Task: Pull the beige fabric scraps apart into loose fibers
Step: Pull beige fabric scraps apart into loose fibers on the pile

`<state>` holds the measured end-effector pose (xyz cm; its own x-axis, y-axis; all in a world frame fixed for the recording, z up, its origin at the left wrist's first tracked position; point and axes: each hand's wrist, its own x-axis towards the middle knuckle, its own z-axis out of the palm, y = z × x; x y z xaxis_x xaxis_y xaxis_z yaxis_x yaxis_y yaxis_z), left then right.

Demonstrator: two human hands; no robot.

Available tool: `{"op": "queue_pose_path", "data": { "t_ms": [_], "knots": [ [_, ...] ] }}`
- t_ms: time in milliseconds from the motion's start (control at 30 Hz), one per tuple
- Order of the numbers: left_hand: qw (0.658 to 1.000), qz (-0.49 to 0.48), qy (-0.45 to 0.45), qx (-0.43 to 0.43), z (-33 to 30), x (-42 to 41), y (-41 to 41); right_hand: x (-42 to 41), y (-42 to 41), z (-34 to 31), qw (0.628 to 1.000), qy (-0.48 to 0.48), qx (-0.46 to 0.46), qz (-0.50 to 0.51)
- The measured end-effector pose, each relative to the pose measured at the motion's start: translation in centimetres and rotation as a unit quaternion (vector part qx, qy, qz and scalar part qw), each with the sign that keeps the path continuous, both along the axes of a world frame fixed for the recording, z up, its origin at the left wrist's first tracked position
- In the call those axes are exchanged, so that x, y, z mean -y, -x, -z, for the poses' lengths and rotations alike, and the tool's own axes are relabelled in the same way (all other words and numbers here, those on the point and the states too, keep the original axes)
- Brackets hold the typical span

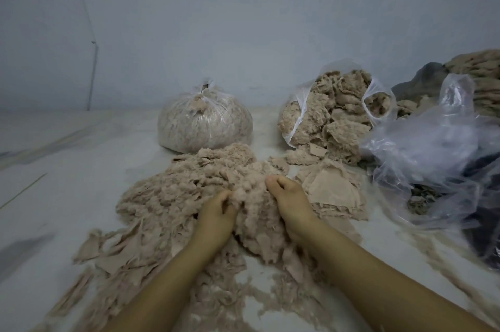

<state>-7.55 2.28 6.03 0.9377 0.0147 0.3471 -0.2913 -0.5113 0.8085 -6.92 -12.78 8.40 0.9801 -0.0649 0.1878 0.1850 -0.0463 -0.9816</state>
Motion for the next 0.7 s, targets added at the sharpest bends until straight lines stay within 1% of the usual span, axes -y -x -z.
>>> {"op": "queue_pose_path", "data": {
  "t_ms": [33, 67, 100, 133, 167, 200, 233, 267, 300, 367, 400, 433, 467, 500, 533, 567, 600, 667, 700],
  "knots": [
    [0.994, -0.018, 0.101, -0.032, -0.4, 0.0, -0.4, 0.3, 0.4, 0.2, 0.999, 0.040, 0.006, -0.031],
    [0.974, -0.022, 0.212, -0.075, -0.8, -0.2, -0.8, 0.8, 0.9, 0.5, 0.992, 0.109, 0.000, -0.064],
    [0.944, -0.024, 0.308, -0.119, -1.4, -0.5, -1.0, 1.4, 1.2, 1.1, 0.974, 0.204, -0.008, -0.099],
    [0.918, -0.030, 0.367, -0.149, -2.0, -0.9, -1.2, 1.8, 1.6, 1.6, 0.946, 0.301, -0.004, -0.120],
    [0.906, -0.041, 0.387, -0.169, -2.5, -1.3, -1.3, 2.4, 1.6, 2.1, 0.917, 0.381, 0.013, -0.118],
    [0.902, -0.053, 0.389, -0.182, -2.9, -1.7, -1.4, 2.8, 1.7, 2.4, 0.903, 0.416, 0.029, -0.104],
    [0.900, -0.065, 0.386, -0.190, -3.4, -2.0, -1.6, 3.1, 1.8, 2.6, 0.904, 0.417, 0.040, -0.084],
    [0.900, -0.075, 0.381, -0.195, -3.7, -2.4, -1.9, 3.4, 1.7, 2.5, 0.919, 0.388, 0.044, -0.064],
    [0.902, -0.078, 0.376, -0.200, -4.1, -2.7, -2.2, 3.7, 1.7, 2.3, 0.941, 0.333, 0.037, -0.046],
    [0.907, -0.060, 0.358, -0.214, -4.9, -3.4, -2.8, 4.3, 1.4, 1.5, 0.982, 0.184, 0.024, -0.031],
    [0.913, -0.049, 0.343, -0.218, -5.3, -3.8, -3.0, 4.5, 1.1, 1.0, 0.995, 0.101, 0.008, -0.023],
    [0.921, -0.046, 0.322, -0.215, -5.5, -4.1, -3.3, 4.8, 0.8, 0.6, 0.999, 0.027, -0.016, -0.010],
    [0.934, -0.052, 0.289, -0.201, -5.7, -4.3, -3.6, 5.0, 0.7, 0.4, 0.999, -0.023, -0.042, -0.001],
    [0.953, -0.062, 0.233, -0.182, -5.7, -4.5, -3.6, 5.2, 0.6, 0.3, 0.997, -0.044, -0.066, -0.004],
    [0.973, -0.067, 0.147, -0.164, -5.6, -4.5, -3.6, 5.2, 0.8, 0.2, 0.996, -0.028, -0.084, -0.013],
    [0.986, -0.063, 0.044, -0.151, -5.3, -4.3, -3.6, 5.1, 1.2, 0.4, 0.995, 0.018, -0.089, -0.030],
    [0.988, -0.047, -0.058, -0.138, -4.8, -4.1, -3.6, 4.9, 1.6, 0.7, 0.992, 0.076, -0.093, -0.045],
    [0.971, -0.027, -0.218, -0.098, -3.7, -3.2, -3.3, 4.8, 2.1, 1.6, 0.967, 0.237, -0.067, -0.065],
    [0.960, -0.023, -0.274, -0.056, -3.1, -2.8, -3.1, 4.6, 2.0, 2.1, 0.950, 0.306, -0.030, -0.057]
  ]
}}
